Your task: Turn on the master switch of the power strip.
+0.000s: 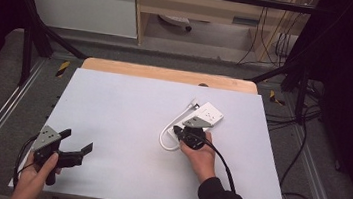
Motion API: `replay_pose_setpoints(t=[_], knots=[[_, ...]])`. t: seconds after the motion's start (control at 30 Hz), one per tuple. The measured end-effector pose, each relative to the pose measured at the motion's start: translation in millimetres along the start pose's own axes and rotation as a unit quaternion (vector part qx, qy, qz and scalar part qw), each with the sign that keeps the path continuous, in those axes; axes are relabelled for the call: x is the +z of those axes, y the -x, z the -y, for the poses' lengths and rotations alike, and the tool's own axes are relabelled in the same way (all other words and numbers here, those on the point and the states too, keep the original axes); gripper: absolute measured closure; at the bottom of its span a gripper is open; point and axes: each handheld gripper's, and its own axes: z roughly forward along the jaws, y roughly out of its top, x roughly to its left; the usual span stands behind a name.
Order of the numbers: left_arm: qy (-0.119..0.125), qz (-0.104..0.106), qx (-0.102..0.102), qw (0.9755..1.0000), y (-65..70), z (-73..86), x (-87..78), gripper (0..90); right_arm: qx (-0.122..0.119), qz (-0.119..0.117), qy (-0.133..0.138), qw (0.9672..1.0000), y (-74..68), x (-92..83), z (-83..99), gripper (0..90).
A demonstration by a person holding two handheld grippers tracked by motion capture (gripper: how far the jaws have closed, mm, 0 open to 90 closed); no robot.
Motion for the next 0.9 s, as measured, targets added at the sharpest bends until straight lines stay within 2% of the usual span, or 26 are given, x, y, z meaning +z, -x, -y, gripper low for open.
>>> replay_pose_setpoints(t=[0.9], knots=[[-0.002,-0.001,0.001,1.0,0.3,0.2,0.4,6.1,0.001,-0.001,0.003,1.0,0.6,0.4,1.5,90.0]])
